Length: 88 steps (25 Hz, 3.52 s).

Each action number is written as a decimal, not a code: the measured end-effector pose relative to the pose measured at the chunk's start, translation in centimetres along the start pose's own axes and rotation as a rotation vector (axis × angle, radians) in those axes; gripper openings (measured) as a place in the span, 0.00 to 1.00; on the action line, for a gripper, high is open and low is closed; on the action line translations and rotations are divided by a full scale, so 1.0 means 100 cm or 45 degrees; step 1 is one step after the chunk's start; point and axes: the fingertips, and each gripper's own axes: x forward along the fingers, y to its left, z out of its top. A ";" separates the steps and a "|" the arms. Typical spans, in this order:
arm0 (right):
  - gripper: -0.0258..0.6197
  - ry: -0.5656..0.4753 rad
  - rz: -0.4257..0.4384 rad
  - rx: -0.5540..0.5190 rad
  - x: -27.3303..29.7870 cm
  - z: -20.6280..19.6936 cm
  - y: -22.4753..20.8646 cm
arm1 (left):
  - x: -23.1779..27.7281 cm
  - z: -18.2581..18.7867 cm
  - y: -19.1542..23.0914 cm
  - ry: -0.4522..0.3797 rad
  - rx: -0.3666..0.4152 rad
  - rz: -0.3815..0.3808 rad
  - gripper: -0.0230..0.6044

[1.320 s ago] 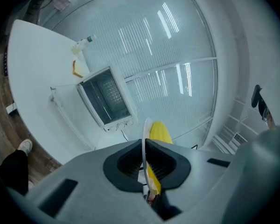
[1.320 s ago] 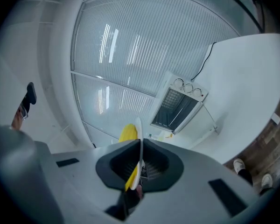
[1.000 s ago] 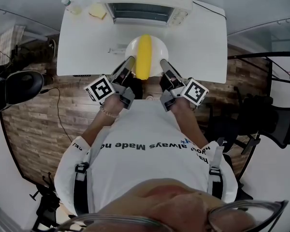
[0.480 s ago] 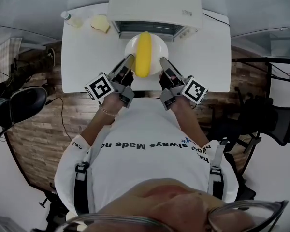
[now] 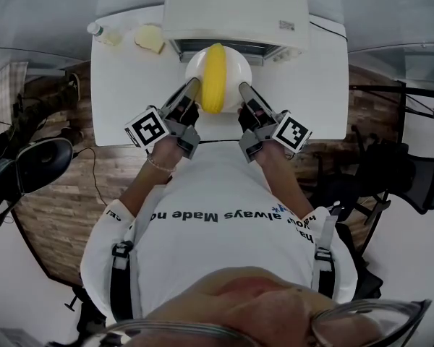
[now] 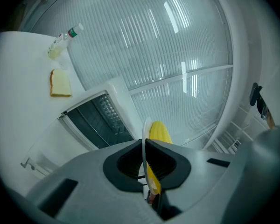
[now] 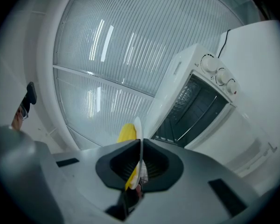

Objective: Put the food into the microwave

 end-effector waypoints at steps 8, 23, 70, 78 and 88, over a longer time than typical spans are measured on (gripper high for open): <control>0.07 0.015 0.001 0.011 -0.004 0.008 -0.008 | 0.010 -0.006 0.000 -0.004 0.003 0.013 0.06; 0.07 0.019 0.006 0.011 -0.041 0.057 -0.027 | 0.054 -0.046 -0.021 -0.028 -0.040 0.026 0.06; 0.08 0.109 -0.163 0.086 0.022 0.029 -0.177 | 0.100 -0.061 0.132 0.109 -0.073 0.223 0.06; 0.08 0.104 -0.185 0.081 0.045 0.037 -0.199 | 0.119 -0.050 0.156 0.103 -0.088 0.230 0.06; 0.08 0.087 -0.196 0.084 0.063 0.041 -0.218 | 0.134 -0.039 0.175 0.098 -0.077 0.241 0.06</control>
